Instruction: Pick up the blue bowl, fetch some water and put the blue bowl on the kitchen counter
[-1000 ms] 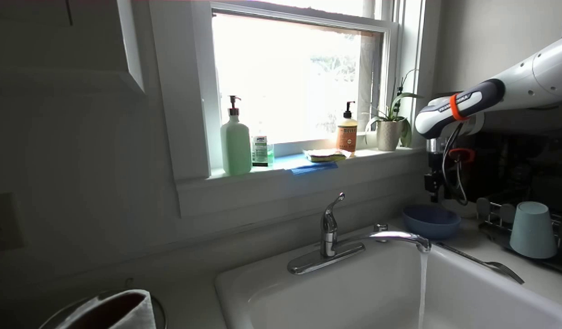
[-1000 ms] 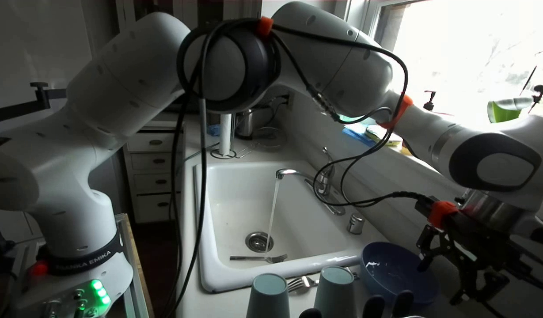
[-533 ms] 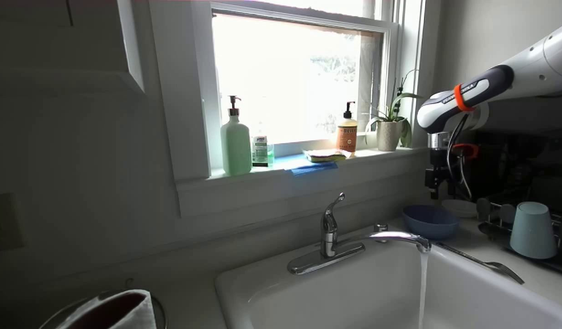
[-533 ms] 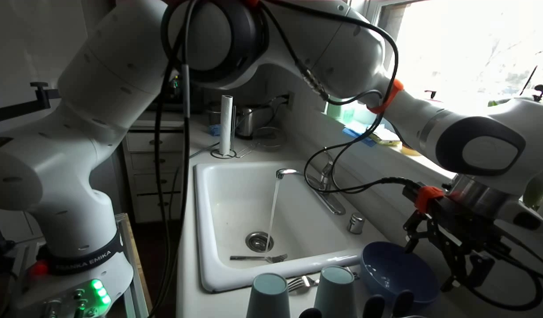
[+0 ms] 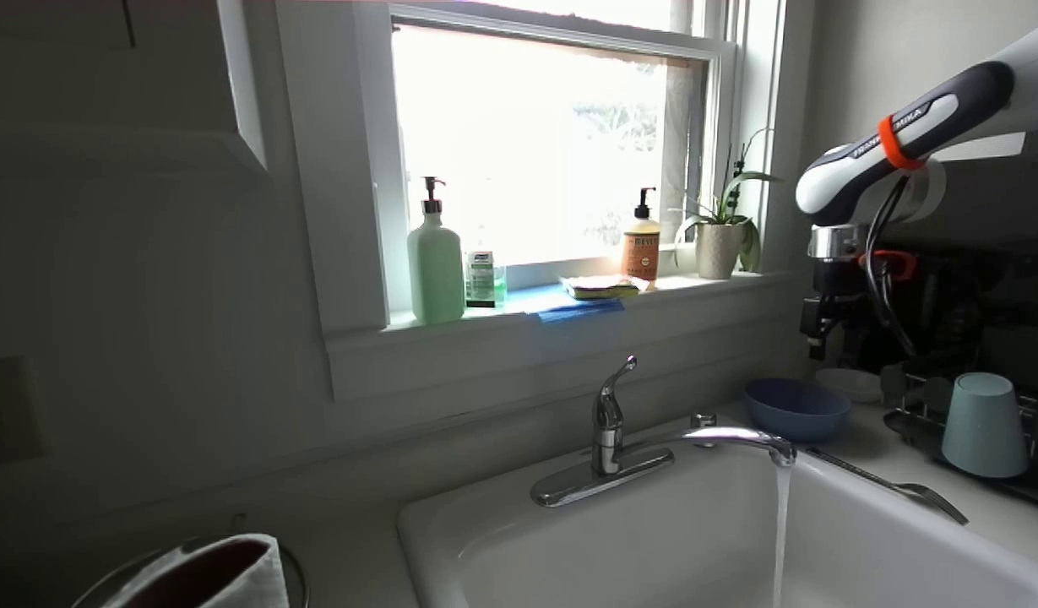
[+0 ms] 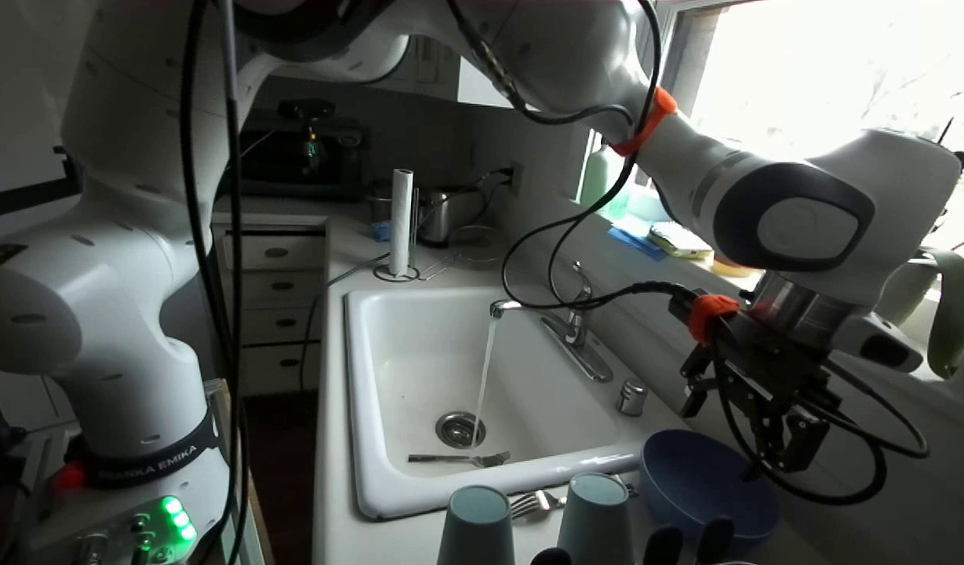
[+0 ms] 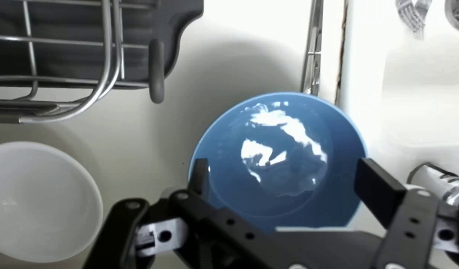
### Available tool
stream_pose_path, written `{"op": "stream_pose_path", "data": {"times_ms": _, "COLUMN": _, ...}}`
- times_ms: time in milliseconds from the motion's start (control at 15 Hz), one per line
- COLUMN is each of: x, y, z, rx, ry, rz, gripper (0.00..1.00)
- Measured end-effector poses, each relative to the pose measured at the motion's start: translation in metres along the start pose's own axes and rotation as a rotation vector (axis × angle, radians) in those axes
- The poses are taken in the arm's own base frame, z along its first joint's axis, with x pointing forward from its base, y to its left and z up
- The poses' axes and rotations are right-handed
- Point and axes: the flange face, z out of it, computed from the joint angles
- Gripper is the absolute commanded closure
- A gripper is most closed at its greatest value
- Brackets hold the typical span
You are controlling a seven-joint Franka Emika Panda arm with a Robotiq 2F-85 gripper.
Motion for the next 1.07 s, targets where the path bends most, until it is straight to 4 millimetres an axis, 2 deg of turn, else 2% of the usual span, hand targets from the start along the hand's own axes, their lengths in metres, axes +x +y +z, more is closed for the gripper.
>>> {"op": "stream_pose_path", "data": {"times_ms": 267, "x": -0.033, "y": -0.016, "z": -0.032, "rx": 0.045, "ry": -0.006, "rz": 0.001, "gripper": 0.00}}
{"op": "stream_pose_path", "data": {"times_ms": 533, "x": -0.064, "y": -0.042, "z": -0.059, "rx": 0.094, "ry": -0.054, "rz": -0.025, "gripper": 0.00}}
{"op": "stream_pose_path", "data": {"times_ms": 867, "x": -0.094, "y": -0.076, "z": -0.075, "rx": 0.113, "ry": -0.059, "rz": -0.078, "gripper": 0.00}}
{"op": "stream_pose_path", "data": {"times_ms": 1067, "x": -0.101, "y": -0.084, "z": -0.080, "rx": 0.115, "ry": -0.053, "rz": -0.093, "gripper": 0.00}}
